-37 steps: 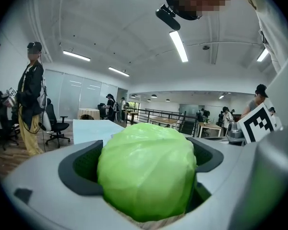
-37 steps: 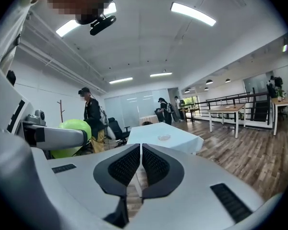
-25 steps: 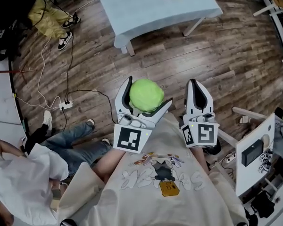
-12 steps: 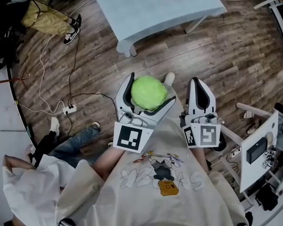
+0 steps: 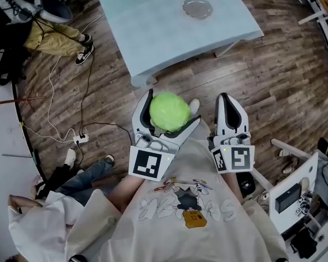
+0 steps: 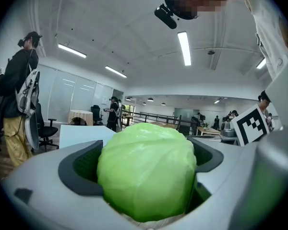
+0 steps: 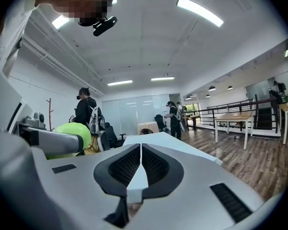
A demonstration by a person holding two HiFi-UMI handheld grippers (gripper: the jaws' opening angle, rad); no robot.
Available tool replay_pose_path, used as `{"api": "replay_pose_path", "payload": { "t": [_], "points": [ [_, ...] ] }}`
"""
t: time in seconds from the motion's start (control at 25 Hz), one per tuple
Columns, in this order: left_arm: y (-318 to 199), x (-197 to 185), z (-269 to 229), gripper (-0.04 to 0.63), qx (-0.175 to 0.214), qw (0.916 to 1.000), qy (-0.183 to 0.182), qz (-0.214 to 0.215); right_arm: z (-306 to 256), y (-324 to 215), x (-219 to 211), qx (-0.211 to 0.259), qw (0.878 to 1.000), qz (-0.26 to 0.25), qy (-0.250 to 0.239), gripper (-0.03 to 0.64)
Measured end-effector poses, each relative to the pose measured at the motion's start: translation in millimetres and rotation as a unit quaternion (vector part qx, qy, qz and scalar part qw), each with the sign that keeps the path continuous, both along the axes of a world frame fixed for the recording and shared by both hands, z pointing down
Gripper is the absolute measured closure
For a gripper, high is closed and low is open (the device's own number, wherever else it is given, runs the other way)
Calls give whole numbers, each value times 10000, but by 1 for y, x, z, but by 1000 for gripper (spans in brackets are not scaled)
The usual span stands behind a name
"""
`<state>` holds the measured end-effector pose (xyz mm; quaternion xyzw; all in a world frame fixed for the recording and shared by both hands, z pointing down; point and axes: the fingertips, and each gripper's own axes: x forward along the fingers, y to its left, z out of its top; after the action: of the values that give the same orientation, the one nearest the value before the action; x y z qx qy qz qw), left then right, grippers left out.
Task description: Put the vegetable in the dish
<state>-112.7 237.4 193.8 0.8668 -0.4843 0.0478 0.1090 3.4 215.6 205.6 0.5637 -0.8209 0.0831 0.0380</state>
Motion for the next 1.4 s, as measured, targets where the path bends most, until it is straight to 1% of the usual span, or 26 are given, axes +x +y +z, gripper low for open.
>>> {"api": "replay_pose_path", "payload": {
  "t": [0.12, 0.28, 0.44, 0.48, 0.56, 0.72, 0.84, 1.0, 1.04, 1.16, 1.4],
  "points": [
    [-39, 15, -5, 48, 48, 9999, -28, -140, -1, -36, 15, 16, 9998, -164, 57, 586],
    [-80, 33, -10, 48, 114, 9992, -51, -376, -6, -77, 41, 97, 9997, -241, 12, 587],
    [-108, 46, -9, 48, 490, 9971, -214, -534, -1, -105, 63, 106, 9993, -344, -59, 586],
    [-114, 49, -8, 48, 512, 9968, -240, -572, 1, -110, 67, 93, 9993, -355, -112, 586],
    [-125, 57, -6, 48, 483, 9966, -248, -619, 2, -122, 77, 75, 9990, -361, -246, 588],
    [-140, 70, -2, 48, 368, 9967, -340, -633, 5, -136, 85, 122, 9989, -423, -133, 586],
    [-155, 74, 0, 48, 213, 9967, -438, -645, 11, -148, 87, -9, 9988, -434, -234, 588],
    [-184, 78, 0, 48, 303, 9968, -379, -636, 14, -171, 91, -80, 9988, -423, -224, 586],
    [-192, 78, 3, 48, 268, 9969, -371, -638, 16, -177, 91, -101, 9989, -419, -195, 588],
    [-217, 80, 10, 48, -101, 9976, -326, -600, 19, -198, 90, -164, 9990, -419, -81, 586],
    [-274, 77, 28, 48, -267, 9981, -339, -434, 31, -249, 78, -344, 9981, -511, 86, 588]
  ]
}}
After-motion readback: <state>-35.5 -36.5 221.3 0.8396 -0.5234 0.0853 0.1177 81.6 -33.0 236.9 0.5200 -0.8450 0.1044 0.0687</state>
